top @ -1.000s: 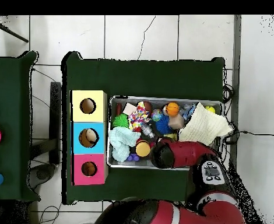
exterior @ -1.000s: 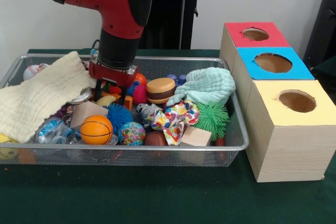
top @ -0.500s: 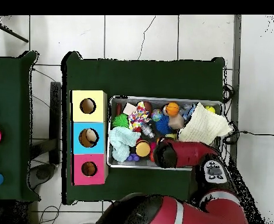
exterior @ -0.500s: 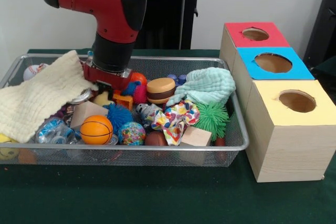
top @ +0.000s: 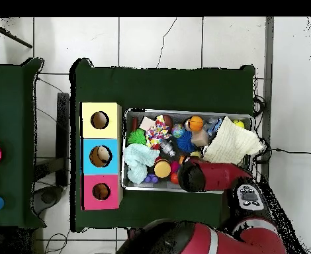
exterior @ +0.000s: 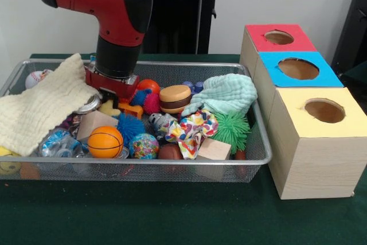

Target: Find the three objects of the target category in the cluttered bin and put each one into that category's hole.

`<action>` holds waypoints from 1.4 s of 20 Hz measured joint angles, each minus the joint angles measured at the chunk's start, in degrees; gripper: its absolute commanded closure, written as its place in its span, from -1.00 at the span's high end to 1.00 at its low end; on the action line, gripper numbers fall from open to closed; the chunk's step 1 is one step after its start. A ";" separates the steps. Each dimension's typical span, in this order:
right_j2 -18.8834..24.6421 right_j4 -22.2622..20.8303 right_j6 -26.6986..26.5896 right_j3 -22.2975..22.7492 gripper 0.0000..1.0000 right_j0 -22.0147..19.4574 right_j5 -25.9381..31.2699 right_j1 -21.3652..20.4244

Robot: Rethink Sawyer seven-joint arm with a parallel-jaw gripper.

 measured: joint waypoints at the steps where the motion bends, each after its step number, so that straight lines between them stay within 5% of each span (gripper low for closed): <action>1: 0.11 0.00 0.00 0.15 -1.00 -0.08 -0.02 -0.14; 12: 3.99 0.09 0.00 4.93 -1.00 -2.56 -0.01 -6.34; 17: 2.03 0.08 0.00 6.44 -1.00 1.01 0.00 -10.10; 23: -3.51 3.08 0.01 8.14 -1.00 11.38 0.28 -14.87; 28: -2.26 8.70 0.01 11.47 -1.00 10.60 1.95 -17.60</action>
